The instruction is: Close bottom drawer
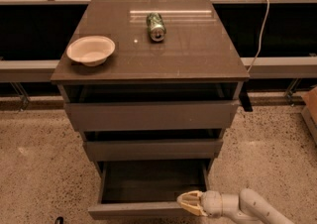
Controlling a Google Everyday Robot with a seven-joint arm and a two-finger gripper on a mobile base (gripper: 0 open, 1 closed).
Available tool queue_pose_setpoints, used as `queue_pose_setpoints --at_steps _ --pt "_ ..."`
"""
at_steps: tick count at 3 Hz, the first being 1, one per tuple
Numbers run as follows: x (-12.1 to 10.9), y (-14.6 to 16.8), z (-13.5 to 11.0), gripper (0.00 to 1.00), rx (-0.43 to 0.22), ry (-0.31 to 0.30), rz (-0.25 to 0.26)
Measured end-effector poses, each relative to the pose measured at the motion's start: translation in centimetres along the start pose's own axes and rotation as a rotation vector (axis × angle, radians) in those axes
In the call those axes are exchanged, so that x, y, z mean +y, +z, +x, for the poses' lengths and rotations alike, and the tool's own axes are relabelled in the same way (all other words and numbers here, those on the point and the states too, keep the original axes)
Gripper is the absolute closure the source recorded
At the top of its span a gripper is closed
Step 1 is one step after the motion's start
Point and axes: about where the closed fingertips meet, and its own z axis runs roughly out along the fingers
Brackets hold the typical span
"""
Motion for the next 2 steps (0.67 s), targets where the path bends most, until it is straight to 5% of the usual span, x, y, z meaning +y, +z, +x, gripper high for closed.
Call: queue_pose_setpoints --at_steps 1,2 --pt "0.08 0.23 0.00 1.00 -0.001 -0.004 -0.004" --pt "0.10 0.26 0.00 1.00 -0.001 -0.004 -0.005"
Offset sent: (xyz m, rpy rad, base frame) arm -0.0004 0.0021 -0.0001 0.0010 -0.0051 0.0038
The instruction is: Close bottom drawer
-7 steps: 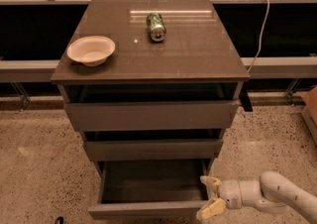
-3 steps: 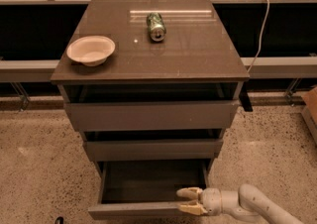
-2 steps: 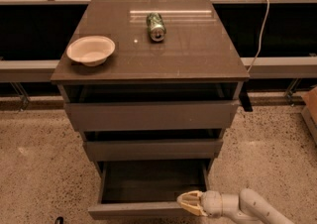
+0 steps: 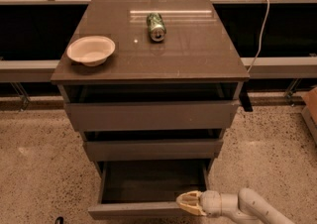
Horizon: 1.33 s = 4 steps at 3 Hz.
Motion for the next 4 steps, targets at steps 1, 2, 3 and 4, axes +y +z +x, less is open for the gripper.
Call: queue_pose_setpoints --at_steps 1,2,3,4 --pt "0.7 0.4 1.1 1.00 0.001 -0.034 0.019" --pt "2.7 0.4 3.1 1.00 0.013 -0.091 0.034" --pt "4.3 1.5 5.3 1.00 0.031 -0.146 0.026" --pt "5.0 3.5 7.4 1.00 0.076 -0.206 0.030"
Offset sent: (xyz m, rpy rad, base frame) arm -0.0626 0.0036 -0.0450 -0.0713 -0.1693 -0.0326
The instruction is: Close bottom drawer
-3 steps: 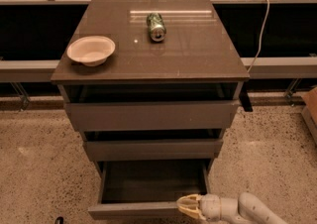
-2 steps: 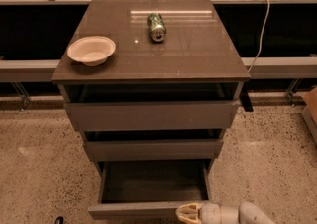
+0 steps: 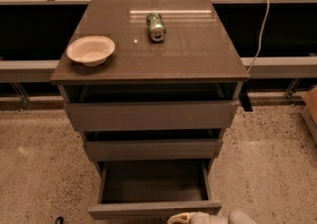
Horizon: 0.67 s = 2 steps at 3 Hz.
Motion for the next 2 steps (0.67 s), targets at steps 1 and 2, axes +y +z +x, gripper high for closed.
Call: queue_pose_setpoints --at_steps 1,2 --pt "0.1 2.0 1.3 1.00 0.057 -0.048 0.011" --pt "-0.5 3.6 2.9 1.00 0.115 -0.051 0.034"
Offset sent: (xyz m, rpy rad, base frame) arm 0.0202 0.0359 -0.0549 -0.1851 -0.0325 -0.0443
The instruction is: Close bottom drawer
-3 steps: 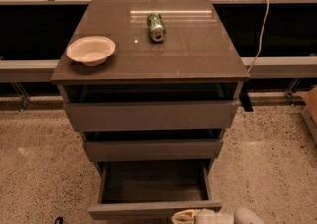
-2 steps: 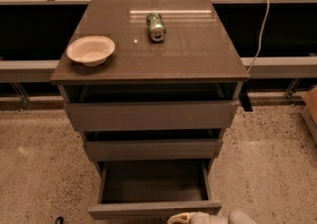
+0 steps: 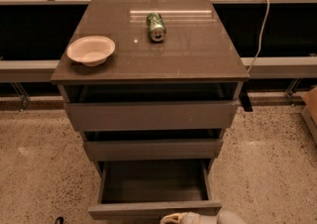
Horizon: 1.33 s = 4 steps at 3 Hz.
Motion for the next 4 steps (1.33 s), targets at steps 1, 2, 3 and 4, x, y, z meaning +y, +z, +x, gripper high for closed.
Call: queue_pose_setpoints --at_steps 1,2,3,4 --pt "0.0 0.2 0.0 1.00 0.004 0.002 0.001" --pt "-0.6 1.5 1.2 1.00 0.039 -0.014 0.047" --pt "-1.7 2.8 3.0 1.00 0.080 -0.061 0.127" --pt "-3.0 4.5 4.4 1.00 0.113 -0.102 0.150"
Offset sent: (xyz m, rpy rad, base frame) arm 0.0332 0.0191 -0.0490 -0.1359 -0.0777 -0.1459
